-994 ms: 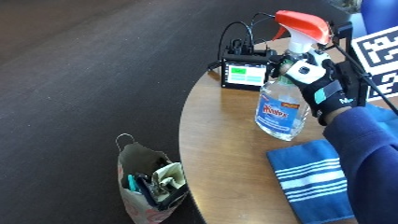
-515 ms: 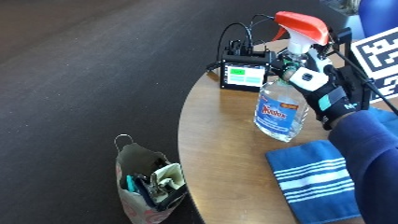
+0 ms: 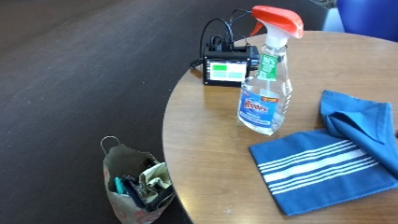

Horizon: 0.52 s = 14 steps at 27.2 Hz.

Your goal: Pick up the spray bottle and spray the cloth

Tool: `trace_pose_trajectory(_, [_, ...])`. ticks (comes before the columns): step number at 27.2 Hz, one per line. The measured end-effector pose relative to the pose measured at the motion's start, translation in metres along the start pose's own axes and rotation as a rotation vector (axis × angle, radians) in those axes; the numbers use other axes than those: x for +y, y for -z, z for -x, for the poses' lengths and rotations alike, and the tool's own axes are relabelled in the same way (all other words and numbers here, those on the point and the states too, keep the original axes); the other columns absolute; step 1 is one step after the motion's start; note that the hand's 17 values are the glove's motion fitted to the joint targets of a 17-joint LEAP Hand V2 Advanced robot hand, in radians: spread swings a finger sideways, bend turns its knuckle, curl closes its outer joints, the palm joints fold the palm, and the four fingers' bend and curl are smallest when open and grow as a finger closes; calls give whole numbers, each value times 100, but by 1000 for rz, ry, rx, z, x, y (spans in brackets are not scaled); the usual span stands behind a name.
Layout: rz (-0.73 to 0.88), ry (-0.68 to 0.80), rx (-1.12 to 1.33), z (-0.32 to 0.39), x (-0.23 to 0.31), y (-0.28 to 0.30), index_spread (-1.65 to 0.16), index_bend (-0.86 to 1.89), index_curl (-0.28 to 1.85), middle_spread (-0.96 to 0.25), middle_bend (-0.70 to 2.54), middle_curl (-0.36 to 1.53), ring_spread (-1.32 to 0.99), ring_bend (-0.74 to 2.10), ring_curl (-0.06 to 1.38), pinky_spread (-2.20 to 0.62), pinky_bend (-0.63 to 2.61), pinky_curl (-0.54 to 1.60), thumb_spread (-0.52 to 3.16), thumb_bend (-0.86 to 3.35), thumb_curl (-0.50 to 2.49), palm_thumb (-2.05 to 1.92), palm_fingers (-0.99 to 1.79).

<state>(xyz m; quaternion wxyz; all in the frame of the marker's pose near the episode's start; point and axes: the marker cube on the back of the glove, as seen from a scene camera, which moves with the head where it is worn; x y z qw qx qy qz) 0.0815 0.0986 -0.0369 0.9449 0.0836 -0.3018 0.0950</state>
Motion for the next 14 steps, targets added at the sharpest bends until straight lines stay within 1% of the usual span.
trace_pose_trajectory(2, [-2,-120,214,-38,37,15,-37,20,42,-8,15,35,-12,19,31,-1,43,36,97,-2,54,76,61])
trace_pose_trajectory(4, [-1,-260,331,-78,77,20,-37,21,43,-6,14,34,-10,18,31,2,42,36,100,-3,52,75,61])
trace_pose_trajectory(7, [-4,-398,287,-124,119,13,-37,22,43,-5,14,33,-9,18,30,5,41,36,104,-2,51,75,62])
trace_pose_trajectory(10, [-35,-441,192,-141,132,11,-37,23,43,-5,15,32,-8,19,30,7,37,35,108,-1,50,76,66])
trace_pose_trajectory(14, [-64,-423,210,-142,125,18,-36,22,43,-4,15,31,-7,19,30,9,36,34,111,-1,50,78,68])
